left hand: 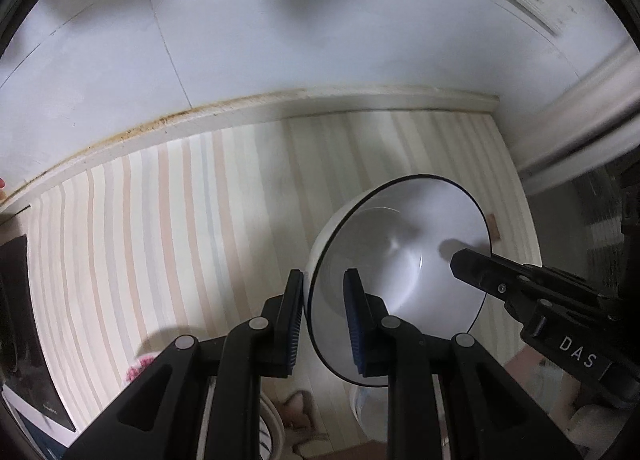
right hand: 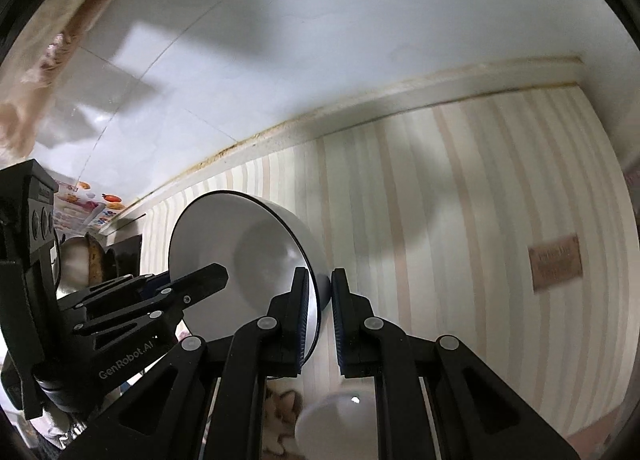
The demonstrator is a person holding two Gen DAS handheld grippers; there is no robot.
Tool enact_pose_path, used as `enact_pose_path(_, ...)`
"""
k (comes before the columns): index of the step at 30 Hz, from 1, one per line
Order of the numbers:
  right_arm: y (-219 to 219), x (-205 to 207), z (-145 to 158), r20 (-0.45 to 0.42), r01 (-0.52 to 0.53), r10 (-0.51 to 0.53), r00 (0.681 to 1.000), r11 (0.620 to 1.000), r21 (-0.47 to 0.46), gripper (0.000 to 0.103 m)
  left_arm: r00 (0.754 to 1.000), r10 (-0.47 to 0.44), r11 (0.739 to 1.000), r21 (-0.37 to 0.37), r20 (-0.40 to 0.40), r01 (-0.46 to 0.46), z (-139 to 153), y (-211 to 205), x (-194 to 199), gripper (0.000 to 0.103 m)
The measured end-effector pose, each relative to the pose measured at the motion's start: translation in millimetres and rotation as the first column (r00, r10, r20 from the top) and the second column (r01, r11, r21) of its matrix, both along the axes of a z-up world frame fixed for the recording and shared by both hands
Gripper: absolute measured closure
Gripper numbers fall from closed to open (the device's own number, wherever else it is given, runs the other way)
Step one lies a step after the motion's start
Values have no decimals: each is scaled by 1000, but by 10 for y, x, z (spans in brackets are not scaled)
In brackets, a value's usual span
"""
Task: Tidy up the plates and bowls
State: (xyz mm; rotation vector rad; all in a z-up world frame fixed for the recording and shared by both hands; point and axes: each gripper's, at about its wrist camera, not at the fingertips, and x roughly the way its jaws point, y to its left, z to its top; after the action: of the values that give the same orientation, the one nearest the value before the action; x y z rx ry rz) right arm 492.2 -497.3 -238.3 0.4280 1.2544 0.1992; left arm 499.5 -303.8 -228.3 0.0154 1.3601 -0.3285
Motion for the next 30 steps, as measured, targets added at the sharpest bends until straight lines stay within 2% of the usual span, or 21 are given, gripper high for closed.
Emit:
enact_pose_path(8, -216, -730, 146, -7, 50, -50, 999, 999, -1, 90, 998, -65, 998, -3, -21, 65, -23, -79, -477, 85)
enact_pose_path(15, -280, -1266, -47, -63, 79, -79, 995, 997, 1, 90, 991, -116, 993, 12, -73, 117, -245, -199, -751, 85)
enact_pose_path(21, -349, -1518, -333, -127, 107, -105, 986, 994, 12, 90, 980, -167, 984, 44, -108, 173, -406, -332, -915, 85)
enact_pose_path(30, -434, -1606, -627, -213, 133, -125, 969, 991, 24, 90, 966, -212, 968, 106, -147, 228, -646, -473, -972, 85)
